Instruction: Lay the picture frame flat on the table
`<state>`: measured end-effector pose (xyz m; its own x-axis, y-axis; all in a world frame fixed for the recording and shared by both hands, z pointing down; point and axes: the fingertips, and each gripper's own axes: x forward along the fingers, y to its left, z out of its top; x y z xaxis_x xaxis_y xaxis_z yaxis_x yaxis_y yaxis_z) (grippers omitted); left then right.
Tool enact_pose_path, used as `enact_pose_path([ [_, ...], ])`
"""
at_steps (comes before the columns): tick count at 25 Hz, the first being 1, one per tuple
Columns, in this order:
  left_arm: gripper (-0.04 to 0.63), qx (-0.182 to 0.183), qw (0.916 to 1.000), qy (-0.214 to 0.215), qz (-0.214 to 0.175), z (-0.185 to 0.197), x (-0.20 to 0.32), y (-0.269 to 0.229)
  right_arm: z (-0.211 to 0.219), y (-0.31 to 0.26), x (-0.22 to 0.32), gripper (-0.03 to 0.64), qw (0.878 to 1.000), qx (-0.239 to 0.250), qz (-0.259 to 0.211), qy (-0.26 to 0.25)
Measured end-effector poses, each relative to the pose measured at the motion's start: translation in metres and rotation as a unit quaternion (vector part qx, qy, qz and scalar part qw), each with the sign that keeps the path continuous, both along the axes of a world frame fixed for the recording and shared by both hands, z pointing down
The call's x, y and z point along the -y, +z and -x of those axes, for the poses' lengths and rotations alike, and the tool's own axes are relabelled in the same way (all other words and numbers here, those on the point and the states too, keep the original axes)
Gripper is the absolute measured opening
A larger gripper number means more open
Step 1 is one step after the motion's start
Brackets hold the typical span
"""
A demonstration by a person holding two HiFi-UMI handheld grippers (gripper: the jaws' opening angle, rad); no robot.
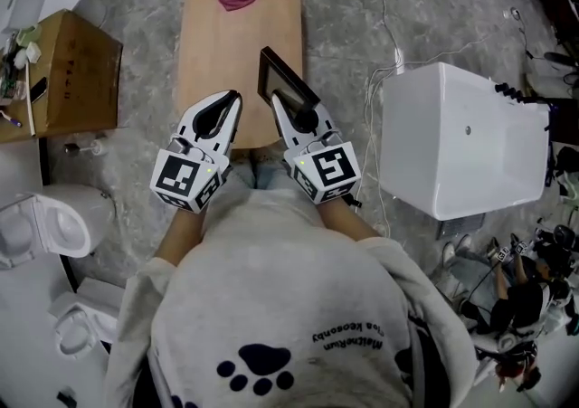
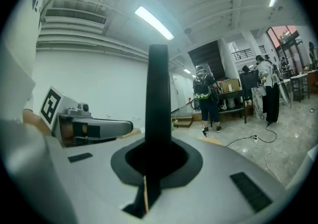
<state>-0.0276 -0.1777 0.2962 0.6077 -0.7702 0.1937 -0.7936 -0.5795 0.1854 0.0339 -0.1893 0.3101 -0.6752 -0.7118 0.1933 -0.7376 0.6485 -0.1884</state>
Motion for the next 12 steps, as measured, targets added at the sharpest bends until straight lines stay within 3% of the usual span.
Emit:
enact_pose_path([
  [2, 0.047, 0.000, 0.9998, 0.020, 0.009, -0.005, 0.001, 0.004, -0.002, 0.000, -0.002, 0.018, 1.000, 0.003, 0.002, -0.008],
  [4, 0.143, 0.001, 0.9991, 0.038, 0.022, -0.010, 0.001, 0.009, -0.004, -0.001, -0.004, 0.018, 1.000, 0.007, 0.004, -0.019],
  [12, 0.143, -0.005, 0.9949, 0.099, 0.017, -0.028, 0.000, 0.006, -0.003, -0.013, -0.014, 0.018, 0.997, 0.028, -0.013, -0.074],
])
